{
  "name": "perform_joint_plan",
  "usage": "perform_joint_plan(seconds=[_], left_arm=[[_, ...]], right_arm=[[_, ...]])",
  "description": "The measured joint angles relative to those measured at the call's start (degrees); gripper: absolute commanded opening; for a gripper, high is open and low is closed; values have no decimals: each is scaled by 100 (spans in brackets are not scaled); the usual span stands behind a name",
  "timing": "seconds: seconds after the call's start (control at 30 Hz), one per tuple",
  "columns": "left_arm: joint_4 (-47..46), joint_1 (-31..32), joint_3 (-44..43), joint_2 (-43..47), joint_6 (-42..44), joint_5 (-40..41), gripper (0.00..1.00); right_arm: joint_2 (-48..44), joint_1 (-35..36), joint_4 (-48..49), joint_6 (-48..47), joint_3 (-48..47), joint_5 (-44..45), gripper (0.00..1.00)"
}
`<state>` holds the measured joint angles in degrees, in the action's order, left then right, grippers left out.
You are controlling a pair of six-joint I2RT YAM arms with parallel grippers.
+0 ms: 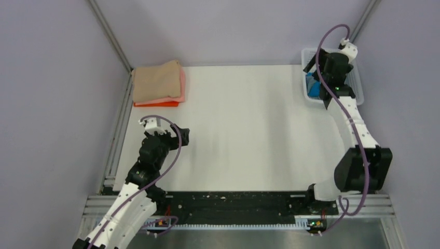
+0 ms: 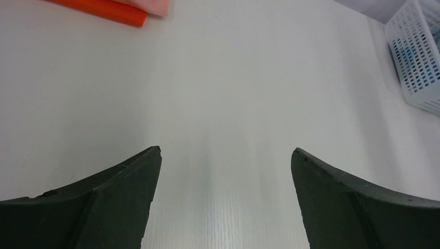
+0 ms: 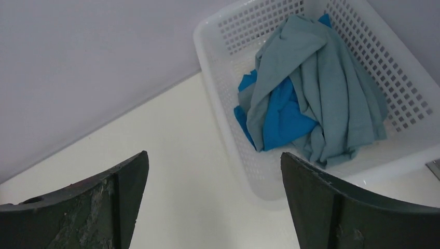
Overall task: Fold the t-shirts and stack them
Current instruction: Grab crumpled tshirt from bin with the right arm
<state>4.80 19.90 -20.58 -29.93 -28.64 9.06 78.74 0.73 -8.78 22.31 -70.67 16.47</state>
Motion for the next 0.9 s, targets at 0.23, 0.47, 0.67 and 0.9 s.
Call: perform_joint_plan(seconds=[0.23, 0.47, 0.67, 0.9], left_arm=[[-11, 0, 0, -254, 4, 160, 99], [13, 0, 0, -448, 0, 234, 99], [13, 0, 0, -385, 2, 247, 99], [7, 0, 0, -350, 7, 369, 99]], right_arm=[[2155, -697, -297, 153, -1799, -229, 87], [3755, -1307, -717, 164, -3279, -385, 84], [4881, -1596, -968, 133, -4395, -575, 83], [5737, -1628, -927, 496, -5045, -892, 66]])
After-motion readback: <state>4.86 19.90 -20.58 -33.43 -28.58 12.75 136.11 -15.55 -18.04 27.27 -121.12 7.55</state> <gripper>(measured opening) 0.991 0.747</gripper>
